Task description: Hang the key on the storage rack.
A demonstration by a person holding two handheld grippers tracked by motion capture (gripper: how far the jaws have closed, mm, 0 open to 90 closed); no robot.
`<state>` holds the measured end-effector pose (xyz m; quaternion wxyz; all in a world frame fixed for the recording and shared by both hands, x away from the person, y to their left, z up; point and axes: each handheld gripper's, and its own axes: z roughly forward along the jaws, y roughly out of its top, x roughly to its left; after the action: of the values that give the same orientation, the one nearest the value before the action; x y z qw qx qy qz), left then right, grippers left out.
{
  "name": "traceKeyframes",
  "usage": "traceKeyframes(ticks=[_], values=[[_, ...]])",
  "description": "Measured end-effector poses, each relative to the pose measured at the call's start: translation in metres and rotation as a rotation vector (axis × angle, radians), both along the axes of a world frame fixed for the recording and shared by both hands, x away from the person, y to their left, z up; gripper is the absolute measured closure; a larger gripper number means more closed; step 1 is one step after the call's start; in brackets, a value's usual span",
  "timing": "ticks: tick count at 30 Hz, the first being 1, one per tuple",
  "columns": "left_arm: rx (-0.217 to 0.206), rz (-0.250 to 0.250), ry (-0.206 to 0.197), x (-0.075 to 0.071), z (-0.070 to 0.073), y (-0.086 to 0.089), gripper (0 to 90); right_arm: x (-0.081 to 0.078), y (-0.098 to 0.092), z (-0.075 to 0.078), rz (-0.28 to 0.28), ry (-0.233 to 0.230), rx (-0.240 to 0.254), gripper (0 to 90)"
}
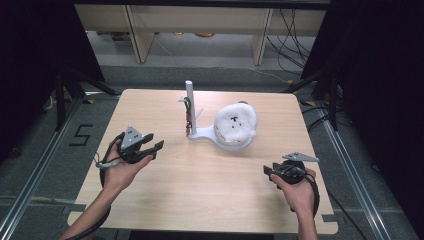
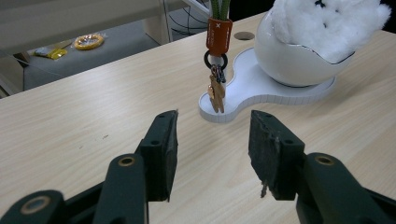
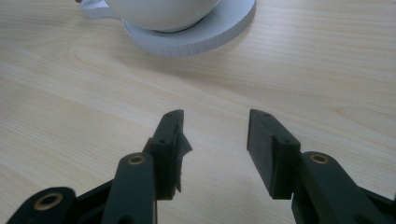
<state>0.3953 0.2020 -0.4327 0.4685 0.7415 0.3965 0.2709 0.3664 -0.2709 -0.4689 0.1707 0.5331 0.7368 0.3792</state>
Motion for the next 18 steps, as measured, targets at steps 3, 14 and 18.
traceKeyframes(ticks=[3,14,18], values=[[-0.012,0.006,-0.006,-0.006,-0.002,0.006,51.1,0.000,0.001,-0.001,0.001,0.008,0.012,56.6],[-0.032,0.028,-0.021,-0.028,-0.014,0.025,49.4,0.000,0.001,-0.002,-0.003,0.014,0.017,56.3],[-0.040,0.040,-0.030,-0.035,-0.020,0.032,48.1,0.000,0.001,-0.002,-0.002,0.014,0.016,56.2]])
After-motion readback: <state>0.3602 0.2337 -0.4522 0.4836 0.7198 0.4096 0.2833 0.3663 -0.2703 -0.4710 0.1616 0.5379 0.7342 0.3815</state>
